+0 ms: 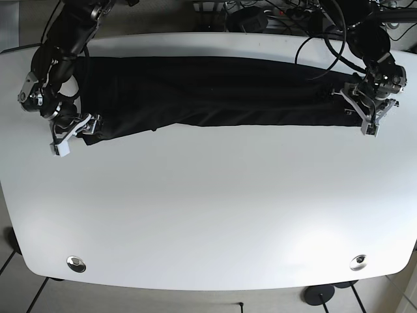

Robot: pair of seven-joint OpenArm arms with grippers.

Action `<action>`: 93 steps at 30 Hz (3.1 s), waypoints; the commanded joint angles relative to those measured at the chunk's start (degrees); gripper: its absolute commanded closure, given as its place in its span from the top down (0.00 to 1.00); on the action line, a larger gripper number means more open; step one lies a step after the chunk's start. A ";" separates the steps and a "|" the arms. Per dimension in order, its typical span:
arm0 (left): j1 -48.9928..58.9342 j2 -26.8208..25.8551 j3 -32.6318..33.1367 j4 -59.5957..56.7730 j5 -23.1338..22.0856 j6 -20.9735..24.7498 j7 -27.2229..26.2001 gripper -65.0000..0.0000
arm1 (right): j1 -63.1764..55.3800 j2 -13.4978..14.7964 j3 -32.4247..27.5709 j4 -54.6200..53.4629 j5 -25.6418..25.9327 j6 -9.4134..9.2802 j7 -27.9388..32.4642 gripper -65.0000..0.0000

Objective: Fold the T-shirt properly
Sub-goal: 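Regrip the folded strip ends with both grippers and straighten it, then release the strip end with the left gripper and regrasp it nearer the middle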

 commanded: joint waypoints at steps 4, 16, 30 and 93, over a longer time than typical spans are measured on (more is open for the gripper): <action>0.43 -2.61 0.06 -6.47 -0.34 0.29 -6.97 0.36 | 1.32 0.89 0.15 -0.29 1.29 0.12 2.91 0.18; 0.61 -4.81 -0.29 -12.71 -0.42 0.29 -7.41 0.36 | -5.80 1.33 8.06 9.47 1.56 0.12 3.09 0.04; 0.34 -2.52 -0.20 3.02 -0.86 0.29 -4.16 0.36 | -13.28 -0.95 1.03 31.18 1.47 0.12 3.44 0.76; -6.78 -4.63 -3.72 -10.69 -21.17 0.29 6.92 0.07 | -1.94 1.77 -14.71 0.41 -13.83 0.12 22.08 0.22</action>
